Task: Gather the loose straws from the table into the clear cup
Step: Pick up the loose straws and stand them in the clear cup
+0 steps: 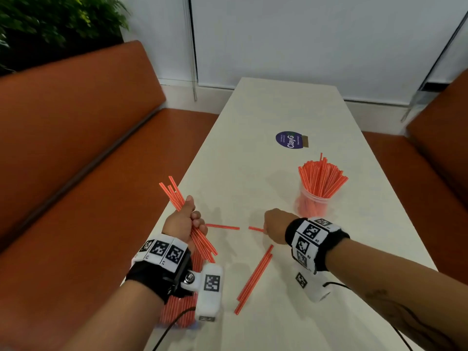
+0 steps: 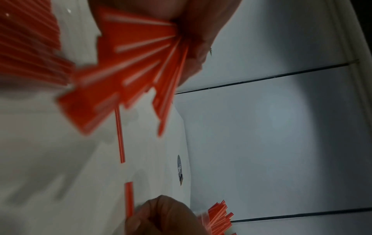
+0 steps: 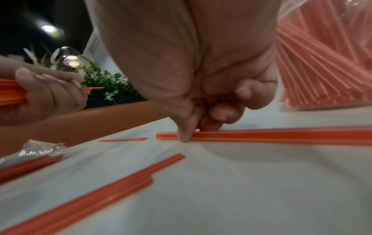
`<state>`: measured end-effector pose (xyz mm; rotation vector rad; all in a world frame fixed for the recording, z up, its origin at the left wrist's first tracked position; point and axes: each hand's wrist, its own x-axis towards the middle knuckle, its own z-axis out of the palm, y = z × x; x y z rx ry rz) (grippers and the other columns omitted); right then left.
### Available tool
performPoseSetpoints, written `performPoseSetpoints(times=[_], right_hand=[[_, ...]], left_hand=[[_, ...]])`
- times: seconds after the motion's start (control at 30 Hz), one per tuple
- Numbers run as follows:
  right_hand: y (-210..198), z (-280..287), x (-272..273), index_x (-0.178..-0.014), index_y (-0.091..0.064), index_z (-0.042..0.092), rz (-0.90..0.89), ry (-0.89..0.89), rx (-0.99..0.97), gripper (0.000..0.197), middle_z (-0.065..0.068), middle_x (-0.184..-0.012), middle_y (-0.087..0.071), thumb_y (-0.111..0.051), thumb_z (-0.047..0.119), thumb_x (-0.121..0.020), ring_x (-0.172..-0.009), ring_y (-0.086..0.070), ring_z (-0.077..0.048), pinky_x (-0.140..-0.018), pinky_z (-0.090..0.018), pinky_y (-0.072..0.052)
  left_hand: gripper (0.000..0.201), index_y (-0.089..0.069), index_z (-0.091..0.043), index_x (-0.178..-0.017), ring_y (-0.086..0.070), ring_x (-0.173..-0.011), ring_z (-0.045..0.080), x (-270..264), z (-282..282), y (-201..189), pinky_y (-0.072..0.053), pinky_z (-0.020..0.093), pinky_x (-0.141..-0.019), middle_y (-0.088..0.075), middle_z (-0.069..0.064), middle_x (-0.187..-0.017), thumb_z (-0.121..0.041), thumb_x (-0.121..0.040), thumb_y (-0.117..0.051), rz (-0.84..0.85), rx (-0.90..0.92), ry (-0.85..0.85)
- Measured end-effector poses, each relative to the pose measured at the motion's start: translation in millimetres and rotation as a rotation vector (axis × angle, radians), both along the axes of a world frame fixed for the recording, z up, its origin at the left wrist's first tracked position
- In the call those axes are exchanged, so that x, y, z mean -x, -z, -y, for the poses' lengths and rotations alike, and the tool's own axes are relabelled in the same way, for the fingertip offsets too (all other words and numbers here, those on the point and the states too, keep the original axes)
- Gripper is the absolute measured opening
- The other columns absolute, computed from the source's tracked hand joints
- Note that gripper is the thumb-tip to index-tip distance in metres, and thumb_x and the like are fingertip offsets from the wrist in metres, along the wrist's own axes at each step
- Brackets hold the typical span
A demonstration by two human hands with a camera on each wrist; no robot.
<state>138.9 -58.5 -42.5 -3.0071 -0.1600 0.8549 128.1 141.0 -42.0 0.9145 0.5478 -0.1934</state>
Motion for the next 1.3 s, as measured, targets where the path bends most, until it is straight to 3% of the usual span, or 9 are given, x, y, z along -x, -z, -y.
performPoseSetpoints(times=[0.13, 0.23, 0.37, 0.47, 0.57, 0.8, 1.03, 1.17, 1.3], right_hand=[[-14, -28, -15, -0.112, -0.057, -0.004, 0.051, -0.121, -0.084, 0.027, -0.007, -0.083, -0.04, -0.038, 0.005, -0.096, -0.084, -0.037, -0.017, -0.073, -0.023, -0.026], [-15, -63, -24, -0.103, -0.057, 0.0, 0.102, -0.191, -0.19, 0.018, -0.013, -0.095, -0.052, -0.043, 0.007, -0.095, -0.084, -0.043, -0.021, -0.064, -0.024, -0.035], [-5, -89, -26, -0.114, -0.055, -0.001, 0.112, -0.169, -0.22, 0.024, -0.016, -0.115, -0.062, -0.05, 0.008, -0.092, -0.101, -0.059, -0.03, -0.083, -0.034, -0.046], [-5, -91, -29, -0.105, -0.06, -0.003, 0.065, -0.188, -0.17, 0.023, -0.011, -0.089, -0.063, -0.055, 0.014, -0.091, -0.085, -0.056, -0.027, -0.075, -0.032, -0.043], [-3, -90, -35, -0.066, -0.052, 0.006, -0.007, -0.163, -0.016, 0.03, -0.001, -0.059, -0.042, -0.055, 0.021, -0.091, -0.057, -0.044, -0.019, -0.054, -0.027, -0.037], [-10, -76, -15, -0.062, -0.044, 0.008, -0.041, -0.185, 0.112, 0.032, -0.001, -0.062, -0.042, -0.046, 0.01, -0.094, -0.052, -0.04, -0.015, -0.045, -0.021, -0.03], [-61, -49, -7, -0.062, -0.046, 0.009, 0.041, 0.129, -0.55, 0.03, -0.002, -0.054, -0.042, -0.051, 0.018, -0.09, -0.046, -0.035, -0.014, -0.045, -0.021, -0.03], [-65, -39, 8, -0.066, -0.057, 0.012, 0.102, 0.118, -0.718, 0.017, -0.001, -0.052, -0.052, -0.063, 0.006, -0.08, -0.039, -0.046, -0.006, -0.039, -0.015, -0.036], [-56, -15, 19, -0.075, -0.065, 0.007, 0.157, 0.287, -0.936, 0.005, 0.0, -0.057, -0.061, -0.067, 0.008, -0.08, -0.04, -0.054, -0.001, -0.039, -0.014, -0.037]], left_hand=[[0.031, -0.042, -0.017, -0.068, -0.035, -0.028, 0.003, 1, -3, 3, -0.035, 0.014, -0.032, -0.04, -0.008, -0.038, -0.034, -0.091, -0.053, 0.007, 0.016, -0.002], [0.033, -0.041, -0.018, -0.067, -0.034, -0.029, 0.003, 1, -5, 6, -0.036, 0.013, -0.033, -0.04, -0.008, -0.039, -0.035, -0.092, -0.052, 0.008, 0.016, 0.008], [0.034, -0.041, -0.017, -0.066, -0.034, -0.029, 0.003, 2, -9, 7, -0.035, 0.013, -0.033, -0.039, -0.008, -0.039, -0.034, -0.092, -0.051, 0.015, 0.007, -0.02], [0.034, -0.04, -0.017, -0.065, -0.034, -0.029, 0.003, 2, -14, 8, -0.035, 0.012, -0.033, -0.039, -0.008, -0.039, -0.035, -0.092, -0.051, 0.017, 0.009, -0.035], [0.032, -0.042, -0.016, -0.067, -0.035, -0.03, 0.004, 3, -16, 9, -0.036, 0.013, -0.034, -0.039, -0.007, -0.042, -0.035, -0.092, -0.052, 0.012, -0.004, -0.057], [0.031, -0.043, -0.015, -0.071, -0.035, -0.029, 0.004, 7, 1, 10, -0.037, 0.014, -0.033, -0.037, -0.004, -0.052, -0.038, -0.088, -0.056, 0.015, -0.044, -0.014], [0.031, -0.053, -0.017, -0.08, -0.031, -0.031, 0.002, 11, 40, 7, -0.032, 0.014, -0.032, -0.035, -0.003, -0.059, -0.047, -0.081, -0.06, 0.079, -0.156, 0.185], [0.033, -0.062, -0.012, -0.077, -0.037, -0.03, 0.007, 6, 56, 2, -0.032, 0.012, -0.032, -0.055, 0.002, -0.047, -0.044, -0.086, -0.057, 0.136, -0.163, 0.296], [0.04, -0.051, -0.011, -0.068, -0.038, -0.025, 0.009, 0, 54, 5, -0.035, 0.016, -0.034, -0.046, -0.001, -0.037, -0.042, -0.093, -0.047, 0.089, -0.304, 0.194]])
